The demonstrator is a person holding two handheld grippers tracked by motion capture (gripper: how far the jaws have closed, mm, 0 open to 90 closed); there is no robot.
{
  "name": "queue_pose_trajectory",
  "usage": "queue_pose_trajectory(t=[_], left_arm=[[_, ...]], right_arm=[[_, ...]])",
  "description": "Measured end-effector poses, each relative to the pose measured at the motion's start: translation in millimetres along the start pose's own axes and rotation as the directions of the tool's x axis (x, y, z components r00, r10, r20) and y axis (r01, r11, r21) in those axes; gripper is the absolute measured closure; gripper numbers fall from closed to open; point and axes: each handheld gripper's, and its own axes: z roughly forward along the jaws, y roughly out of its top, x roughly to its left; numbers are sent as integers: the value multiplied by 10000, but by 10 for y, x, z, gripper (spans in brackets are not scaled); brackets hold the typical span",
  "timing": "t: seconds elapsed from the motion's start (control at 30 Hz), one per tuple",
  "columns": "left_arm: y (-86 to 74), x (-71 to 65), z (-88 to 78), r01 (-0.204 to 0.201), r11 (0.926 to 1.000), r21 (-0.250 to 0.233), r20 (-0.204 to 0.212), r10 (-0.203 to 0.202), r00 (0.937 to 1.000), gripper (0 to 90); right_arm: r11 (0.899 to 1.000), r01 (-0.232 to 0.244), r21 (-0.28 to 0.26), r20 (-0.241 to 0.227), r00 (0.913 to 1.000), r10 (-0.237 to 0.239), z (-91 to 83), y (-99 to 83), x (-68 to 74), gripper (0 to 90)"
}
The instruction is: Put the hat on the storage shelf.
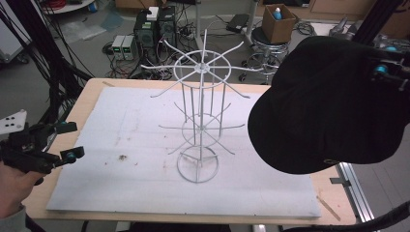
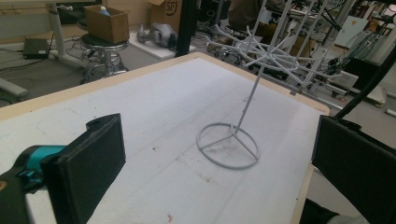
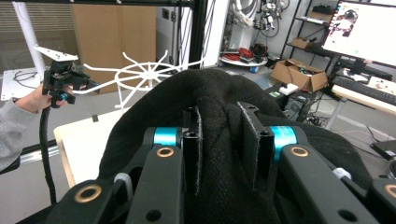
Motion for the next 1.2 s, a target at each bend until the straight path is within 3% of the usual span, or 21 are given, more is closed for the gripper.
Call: queue_pose_trajectory(t=[0.3,0.6,1.2], left_arm=[[-13,26,17,69,9999,95,-34,-69,10000,30],[-15,36,-4,86,10000,23,-70,-86,9999,31],[-18,45,-23,132,9999,-2,-136,-132,9998,30]], right_arm=[[9997,209,-128,-58,9998,-210,-152,186,72,730],[9991,391,-169,-187,9990,-394,-169,230,127,729],[9936,947,-614,-1118,9886,-1011,-200,433,367,726]])
